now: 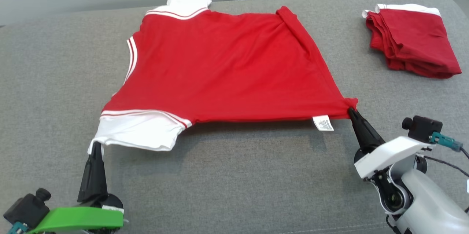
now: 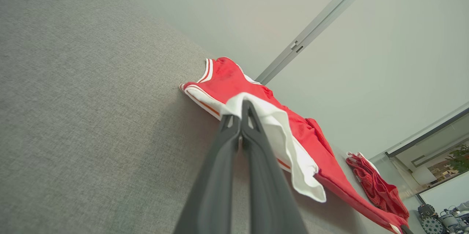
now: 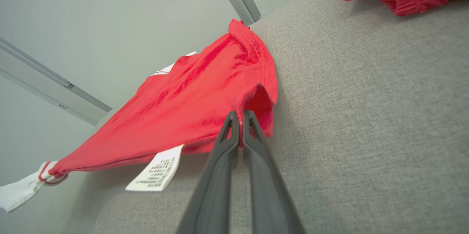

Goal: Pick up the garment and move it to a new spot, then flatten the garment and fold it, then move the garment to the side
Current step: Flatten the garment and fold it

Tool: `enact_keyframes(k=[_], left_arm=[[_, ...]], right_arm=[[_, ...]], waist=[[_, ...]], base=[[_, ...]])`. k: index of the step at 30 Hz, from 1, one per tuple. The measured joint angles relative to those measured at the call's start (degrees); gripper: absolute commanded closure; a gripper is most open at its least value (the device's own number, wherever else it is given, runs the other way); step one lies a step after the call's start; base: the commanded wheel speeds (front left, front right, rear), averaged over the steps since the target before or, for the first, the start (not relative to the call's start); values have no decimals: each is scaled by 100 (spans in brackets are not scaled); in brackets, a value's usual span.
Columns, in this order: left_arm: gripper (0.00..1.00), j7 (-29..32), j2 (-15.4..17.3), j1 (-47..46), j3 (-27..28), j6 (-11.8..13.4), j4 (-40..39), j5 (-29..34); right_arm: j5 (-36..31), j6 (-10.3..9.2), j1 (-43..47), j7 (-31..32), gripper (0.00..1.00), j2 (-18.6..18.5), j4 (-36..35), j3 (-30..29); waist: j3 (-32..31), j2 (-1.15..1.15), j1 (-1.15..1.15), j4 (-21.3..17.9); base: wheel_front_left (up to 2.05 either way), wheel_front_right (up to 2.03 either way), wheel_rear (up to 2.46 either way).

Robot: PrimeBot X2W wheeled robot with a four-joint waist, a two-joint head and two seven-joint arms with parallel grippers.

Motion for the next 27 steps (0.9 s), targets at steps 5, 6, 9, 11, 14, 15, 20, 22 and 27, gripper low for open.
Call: enact_keyframes(k=[5,6,9,11,14,15,20,22,27], left_arm=[[100,-3,0,330,-38,-10,-118,-34],[100,-3,0,384,-40,-10,-136,-37],[100,-4,2,495,-60,-10,-238,-48],[100,-4,5,495,-120,-11,-319,-48],[100,-5,4,477,-188,-16,-494,-34],[100,-5,4,456,-178,-16,-549,-19],[100,-7,5,-139,-66,-18,-1083,97],[100,-22,40,-589,12,-18,-1436,180],[100,-55,448,-1890,152,-35,-2615,513]], right_arm=[[-3,1,352,0,100,45,-160,-156],[-21,2,389,0,100,59,-187,-182],[-78,18,444,0,100,121,-277,-216],[-148,32,442,0,100,165,-403,-248],[-250,49,412,0,100,166,-604,-347],[-299,49,387,0,100,168,-657,-378],[-475,49,-10,-1,100,193,-1154,-602],[-517,49,-291,-1,100,198,-1496,-746],[-648,49,-1189,-44,100,69,-2471,-743]], waist=[[-161,0,0,114],[-189,0,0,133],[-260,0,0,168],[-291,0,0,169],[-307,0,0,156],[-314,0,0,150],[-408,0,0,107],[-462,0,0,88],[-635,0,0,-8]], base=[[0,0,0],[0,0,0],[0,0,0],[0,0,0],[0,0,0],[0,0,0],[0,0,0],[0,0,0],[0,0,0]])
